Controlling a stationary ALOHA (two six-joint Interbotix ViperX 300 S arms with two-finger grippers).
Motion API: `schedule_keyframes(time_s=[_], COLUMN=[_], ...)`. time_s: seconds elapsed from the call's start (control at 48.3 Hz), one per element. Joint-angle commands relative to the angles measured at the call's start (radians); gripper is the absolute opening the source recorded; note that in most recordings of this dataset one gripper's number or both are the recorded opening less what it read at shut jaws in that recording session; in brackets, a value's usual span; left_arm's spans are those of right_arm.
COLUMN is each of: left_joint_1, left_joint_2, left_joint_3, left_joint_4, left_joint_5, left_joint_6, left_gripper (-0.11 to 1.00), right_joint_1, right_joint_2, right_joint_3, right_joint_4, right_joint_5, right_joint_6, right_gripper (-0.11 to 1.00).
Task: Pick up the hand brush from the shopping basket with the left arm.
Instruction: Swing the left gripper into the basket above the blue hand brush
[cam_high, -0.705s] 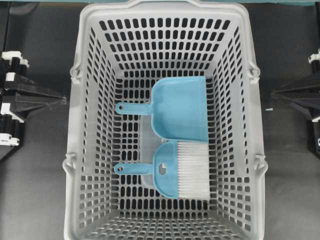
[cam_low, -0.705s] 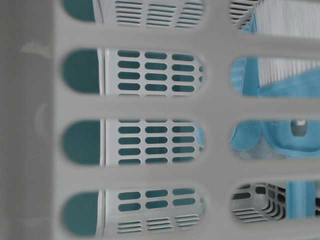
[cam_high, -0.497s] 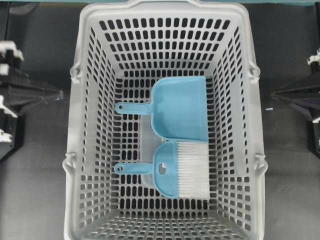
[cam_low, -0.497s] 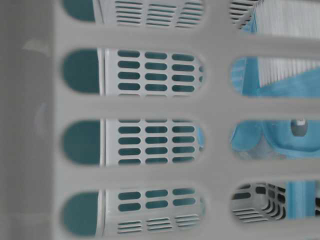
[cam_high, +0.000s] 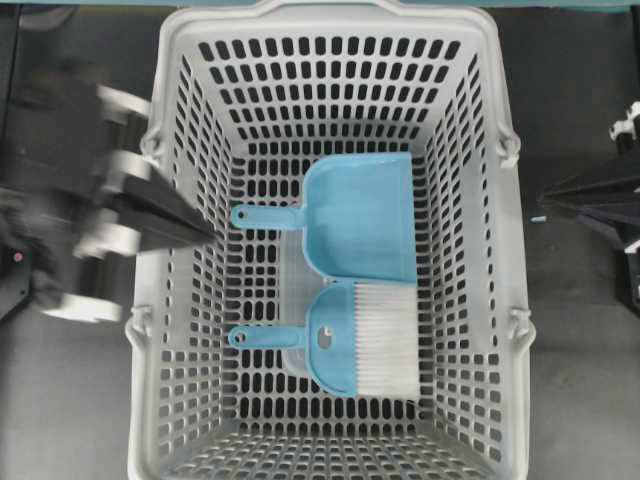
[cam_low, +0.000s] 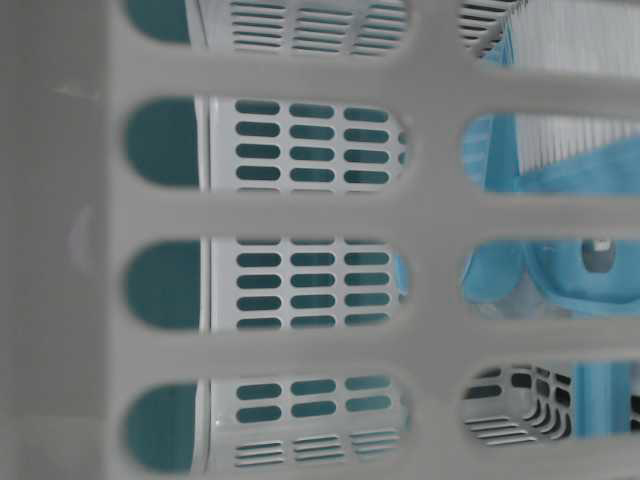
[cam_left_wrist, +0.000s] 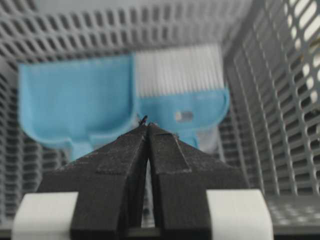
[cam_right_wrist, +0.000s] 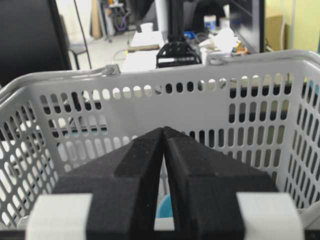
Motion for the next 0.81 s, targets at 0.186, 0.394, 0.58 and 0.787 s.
schedule_keyframes(time_s=[0.186,0.394,0.58,0.787], left_joint_1=[-0.037,-0.038,-0.038,-0.054], left_joint_2=[0.31,0.373,0.367,0.37], left_joint_3=[-0.244,-0.23,-0.16,-0.124], left_joint_4=[0.003,0.003,0.003,0.003], left_joint_5=[0.216,0.247,0.229,0.167], left_joint_6=[-0.081,-0.107,-0.198,-0.232], left_gripper=[0.0,0.0,0.0,0.02], right_joint_1=[0.021,0.023,0.021,0.023], right_joint_2=[0.005,0.0,-0.009,-0.023], right_joint_3=[-0.014,-0.008,-0.009,-0.008], right_joint_4=[0.005,0.005,0.005,0.005], right_joint_5=[0.002,0.012,0.029,0.054], right_joint_6=[0.002,0.002,0.002,0.002], right_gripper=[0.0,0.0,0.0,0.0])
